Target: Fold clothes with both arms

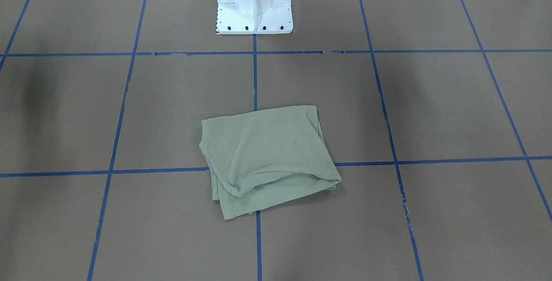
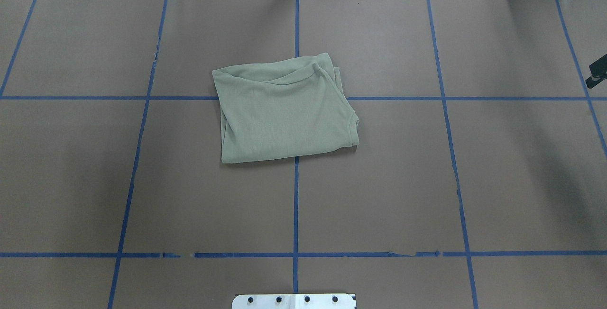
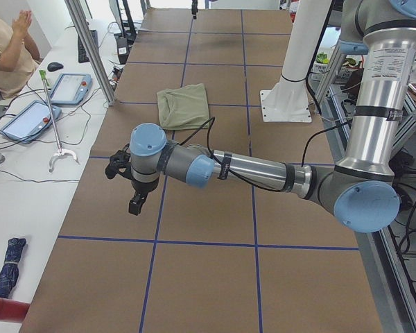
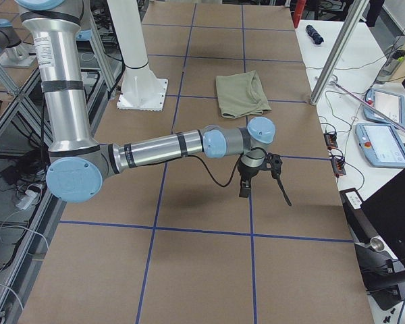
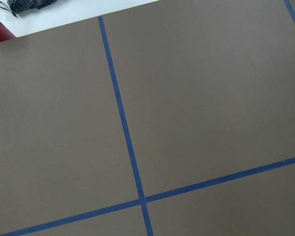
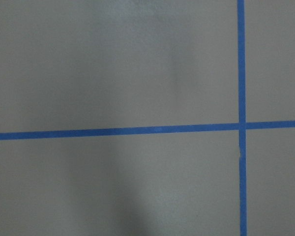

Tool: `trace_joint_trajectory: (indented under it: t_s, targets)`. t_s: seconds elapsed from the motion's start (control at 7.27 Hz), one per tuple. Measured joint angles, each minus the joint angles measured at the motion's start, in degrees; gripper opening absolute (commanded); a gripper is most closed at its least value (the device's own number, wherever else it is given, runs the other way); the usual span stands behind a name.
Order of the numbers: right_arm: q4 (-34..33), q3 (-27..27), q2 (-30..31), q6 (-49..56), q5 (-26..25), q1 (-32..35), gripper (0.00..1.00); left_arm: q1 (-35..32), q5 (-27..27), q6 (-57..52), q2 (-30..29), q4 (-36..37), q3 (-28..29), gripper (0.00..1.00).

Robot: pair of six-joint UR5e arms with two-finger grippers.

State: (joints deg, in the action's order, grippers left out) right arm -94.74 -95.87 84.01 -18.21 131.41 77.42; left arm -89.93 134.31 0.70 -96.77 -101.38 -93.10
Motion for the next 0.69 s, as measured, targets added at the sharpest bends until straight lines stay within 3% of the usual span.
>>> trace_joint_trajectory:
  t_s: [0.69]
  targets:
    - [0.1,0.8,0.8,-0.5,2.7,4.3,1.0,0.0,0.2,0.0,1.9,0.1,-0.1,1.0]
